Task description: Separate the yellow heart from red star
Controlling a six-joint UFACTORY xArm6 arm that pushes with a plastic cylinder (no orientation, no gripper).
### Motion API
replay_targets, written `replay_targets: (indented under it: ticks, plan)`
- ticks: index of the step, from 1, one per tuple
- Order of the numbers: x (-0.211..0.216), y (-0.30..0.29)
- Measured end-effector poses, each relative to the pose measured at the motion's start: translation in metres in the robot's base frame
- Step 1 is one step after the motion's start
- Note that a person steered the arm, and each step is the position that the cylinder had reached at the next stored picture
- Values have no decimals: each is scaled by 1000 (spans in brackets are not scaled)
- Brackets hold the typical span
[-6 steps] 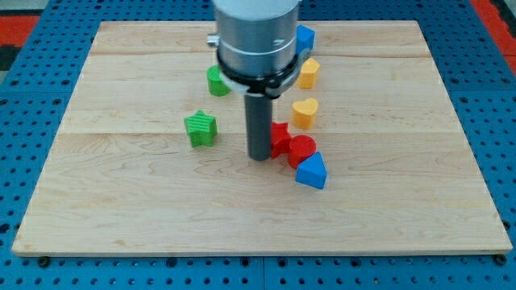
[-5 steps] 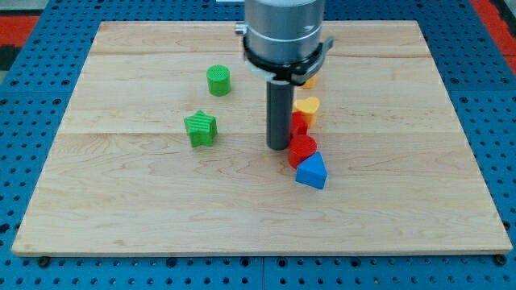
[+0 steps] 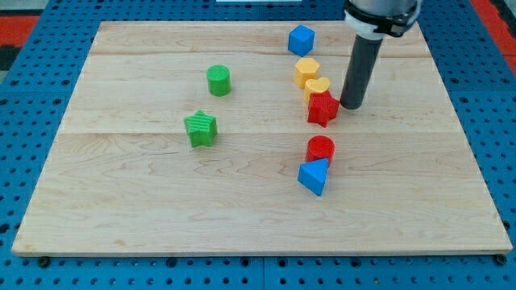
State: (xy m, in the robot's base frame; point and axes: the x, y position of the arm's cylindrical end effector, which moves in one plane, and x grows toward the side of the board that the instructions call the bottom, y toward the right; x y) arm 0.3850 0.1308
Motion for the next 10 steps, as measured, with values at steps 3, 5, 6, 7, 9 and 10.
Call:
replay_targets:
  ticks: [3, 5, 6, 7, 9, 10]
  plan:
    - [-12, -109]
    - [-51, -109]
    - [-52, -102]
    - [-52, -102]
    - [-33, -100]
    - [-26, -85]
